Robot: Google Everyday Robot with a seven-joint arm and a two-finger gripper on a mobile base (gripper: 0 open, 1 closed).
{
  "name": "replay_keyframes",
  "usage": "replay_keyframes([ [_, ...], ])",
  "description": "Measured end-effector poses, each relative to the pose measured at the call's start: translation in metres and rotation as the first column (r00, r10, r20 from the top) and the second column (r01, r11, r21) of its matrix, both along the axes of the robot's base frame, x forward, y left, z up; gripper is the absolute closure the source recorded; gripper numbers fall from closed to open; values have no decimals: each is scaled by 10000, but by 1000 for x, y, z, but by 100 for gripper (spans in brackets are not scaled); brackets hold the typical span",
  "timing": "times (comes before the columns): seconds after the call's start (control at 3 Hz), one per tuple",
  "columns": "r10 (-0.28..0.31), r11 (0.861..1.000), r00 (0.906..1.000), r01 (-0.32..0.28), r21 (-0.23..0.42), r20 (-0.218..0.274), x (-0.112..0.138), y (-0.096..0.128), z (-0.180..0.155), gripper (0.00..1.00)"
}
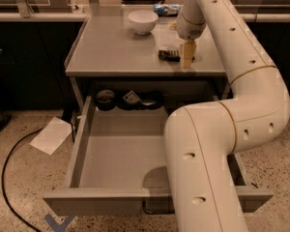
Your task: Place rxbar chocolate into top drawer
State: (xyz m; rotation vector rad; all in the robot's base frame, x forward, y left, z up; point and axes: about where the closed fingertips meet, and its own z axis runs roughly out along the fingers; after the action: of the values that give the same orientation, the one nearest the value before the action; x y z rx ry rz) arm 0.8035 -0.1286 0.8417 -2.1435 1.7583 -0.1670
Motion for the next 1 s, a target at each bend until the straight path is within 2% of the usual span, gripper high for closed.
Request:
replay_keyframes([
  [0.33,-190,9998,9989,188,-61,-429,1,3,-20,0],
  [0.67,-227,9997,9990,224,-77,-373,5,6,-24,0],
  [1.0,-591,9982,9965,588,-75,-593,1,9,-23,0],
])
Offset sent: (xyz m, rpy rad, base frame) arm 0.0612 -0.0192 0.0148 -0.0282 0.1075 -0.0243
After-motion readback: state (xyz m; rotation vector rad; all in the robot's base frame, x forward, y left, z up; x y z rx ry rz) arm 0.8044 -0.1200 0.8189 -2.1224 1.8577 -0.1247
